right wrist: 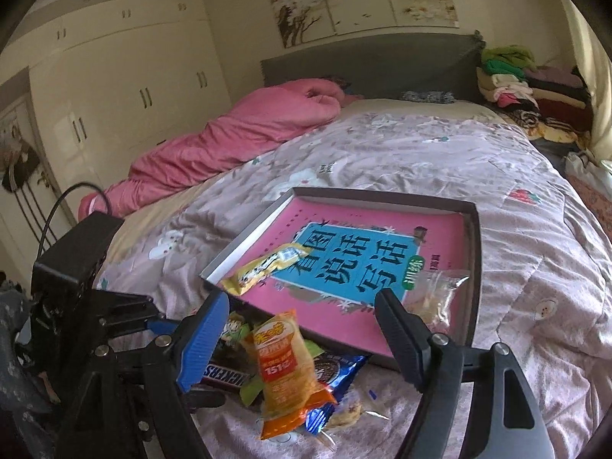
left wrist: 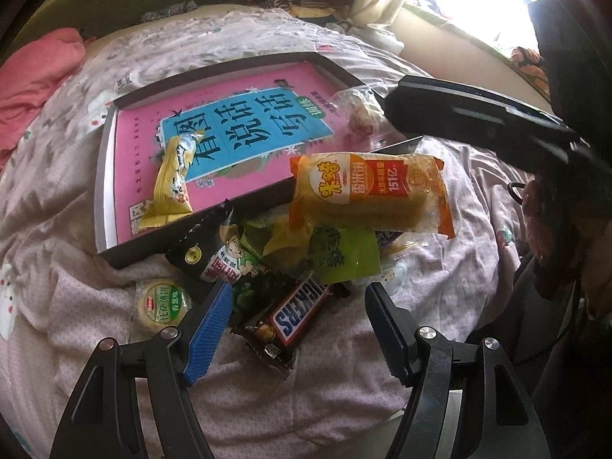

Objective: Organize snacks
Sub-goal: 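Grasp the orange-and-yellow rice cracker bag with the right tool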

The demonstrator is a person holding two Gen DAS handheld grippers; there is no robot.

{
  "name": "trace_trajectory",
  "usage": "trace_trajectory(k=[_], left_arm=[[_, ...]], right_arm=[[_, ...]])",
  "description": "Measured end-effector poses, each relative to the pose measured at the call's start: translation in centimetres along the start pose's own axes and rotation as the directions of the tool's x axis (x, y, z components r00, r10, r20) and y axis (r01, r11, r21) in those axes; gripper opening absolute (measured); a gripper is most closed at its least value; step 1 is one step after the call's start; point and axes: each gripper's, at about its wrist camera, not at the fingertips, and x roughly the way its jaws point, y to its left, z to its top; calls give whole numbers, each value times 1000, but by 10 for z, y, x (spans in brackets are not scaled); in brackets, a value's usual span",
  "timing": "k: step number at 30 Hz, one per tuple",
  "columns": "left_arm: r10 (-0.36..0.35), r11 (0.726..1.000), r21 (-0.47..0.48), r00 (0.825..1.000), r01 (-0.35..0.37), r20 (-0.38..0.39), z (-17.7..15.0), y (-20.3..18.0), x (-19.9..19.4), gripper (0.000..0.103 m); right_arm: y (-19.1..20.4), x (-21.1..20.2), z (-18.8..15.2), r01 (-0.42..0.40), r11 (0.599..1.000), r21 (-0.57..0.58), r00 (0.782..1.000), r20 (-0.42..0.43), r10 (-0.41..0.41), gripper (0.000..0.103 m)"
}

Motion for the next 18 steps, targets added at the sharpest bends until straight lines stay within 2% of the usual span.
trace_trajectory(k=[12, 16, 18], left_arm=[[-62, 998, 14, 998, 62, -31, -3, 1, 10, 73], [-85, 996, 27, 995, 86, -42, -2, 0, 15, 73], [-96, 995, 34, 994, 97, -43, -2, -2, 17, 70]], right_arm=[[16, 17, -10, -19, 995, -93, 996, -94, 10, 78], [18, 23, -15, 0, 993, -116, 993, -120, -14, 78], [17, 25, -15, 0, 993, -117, 991, -130, -16, 78]])
